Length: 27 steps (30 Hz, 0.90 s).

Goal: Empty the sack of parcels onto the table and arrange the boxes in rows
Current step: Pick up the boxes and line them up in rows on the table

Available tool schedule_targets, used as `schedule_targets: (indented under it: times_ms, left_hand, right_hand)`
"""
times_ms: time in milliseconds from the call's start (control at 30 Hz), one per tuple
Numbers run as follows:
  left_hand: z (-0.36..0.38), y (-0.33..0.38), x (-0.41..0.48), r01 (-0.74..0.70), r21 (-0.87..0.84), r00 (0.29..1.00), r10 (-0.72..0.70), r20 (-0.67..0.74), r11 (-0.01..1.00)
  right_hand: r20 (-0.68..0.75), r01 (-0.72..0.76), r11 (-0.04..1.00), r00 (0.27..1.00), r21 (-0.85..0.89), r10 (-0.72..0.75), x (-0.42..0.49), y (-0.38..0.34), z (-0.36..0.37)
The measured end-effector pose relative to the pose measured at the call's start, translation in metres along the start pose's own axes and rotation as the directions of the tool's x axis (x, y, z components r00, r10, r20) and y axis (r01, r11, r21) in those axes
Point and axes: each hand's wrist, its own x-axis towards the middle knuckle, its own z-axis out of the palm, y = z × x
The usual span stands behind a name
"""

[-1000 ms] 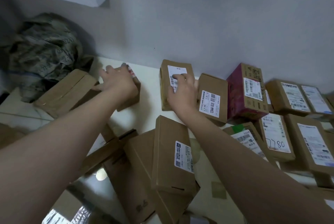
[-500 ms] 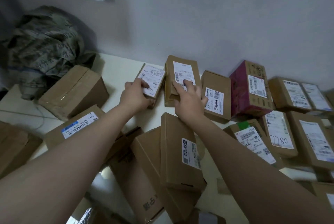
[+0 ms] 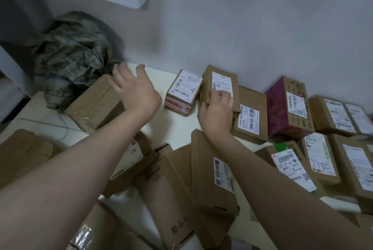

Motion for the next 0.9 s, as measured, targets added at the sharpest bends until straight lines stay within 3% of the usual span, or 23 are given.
schedule_targets:
  times_ms: [67,167,233,300,333,400,467,500,533,600,667,700,800,900]
  left_hand:
    - [-0.015,-0.017,0.014,0.131,0.136,0.987,-0.142,0.077,0.982]
    - [-0.027,-0.037,0.014,0.270,0.243,0.911,-0.329,0.250,0.932]
    - [-0.028,-0.042,-0.003,0.220,0.242,0.932,-0.277,0.235,0.945]
    - [-0.028,-0.034,-0.027,0.068,0.180,0.983,-0.096,0.154,0.981]
    - [-0.029,-0.026,-0.042,-0.012,0.132,0.990,-0.007,0.144,0.991]
    - [-0.031,-0.003,-0.074,-0.144,0.049,0.974,0.133,0.182,0.988]
    - [-0.031,0.018,-0.107,-0.238,-0.028,0.931,0.236,0.279,0.971]
    - [-0.030,0.026,-0.123,-0.247,-0.064,0.901,0.254,0.351,0.967]
    - [-0.029,0.031,-0.137,-0.212,-0.075,0.872,0.224,0.436,0.974]
    - [-0.028,0.033,-0.158,0.000,-0.023,0.823,0.013,0.568,1.000]
    - [-0.032,0.031,-0.172,0.228,0.036,0.769,-0.203,0.606,0.973]
    - [-0.035,0.031,-0.178,0.281,0.036,0.753,-0.243,0.612,0.959]
    - [-0.036,0.032,-0.191,0.353,-0.149,0.765,-0.194,0.614,0.924]
    - [-0.038,0.032,-0.190,0.261,-0.351,0.860,-0.051,0.508,0.899]
  right_hand:
    - [0.077,-0.007,0.999,0.997,0.033,0.004,-0.004,-0.010,-0.004]
    - [0.186,-0.094,0.992,0.980,0.086,0.077,-0.012,-0.008,-0.015]
    - [0.180,-0.144,0.985,0.976,0.097,0.125,-0.023,0.000,-0.027]
    - [0.250,-0.207,0.978,0.949,0.042,0.190,-0.041,0.009,-0.039]
    - [0.348,-0.261,0.965,0.902,-0.031,0.256,-0.052,0.013,-0.045]
    - [0.573,-0.369,0.907,0.707,-0.201,0.414,-0.077,0.020,-0.047]
    - [0.698,-0.523,0.837,0.538,-0.163,0.472,-0.101,0.027,-0.043]
    - [0.722,-0.596,0.798,0.512,-0.093,0.466,-0.110,0.031,-0.040]
    - [0.729,-0.640,0.768,0.513,-0.028,0.453,-0.118,0.035,-0.040]
    - [0.727,-0.699,0.712,0.524,0.069,0.444,-0.128,0.047,-0.040]
    - [0.749,-0.771,0.620,0.495,0.144,0.440,-0.134,0.058,-0.048]
    - [0.780,-0.803,0.570,0.466,0.174,0.418,-0.137,0.063,-0.053]
    - [0.827,-0.820,0.515,0.457,0.249,0.328,-0.141,0.074,-0.068]
    - [0.693,-0.720,0.628,0.613,0.295,0.378,-0.142,0.077,-0.078]
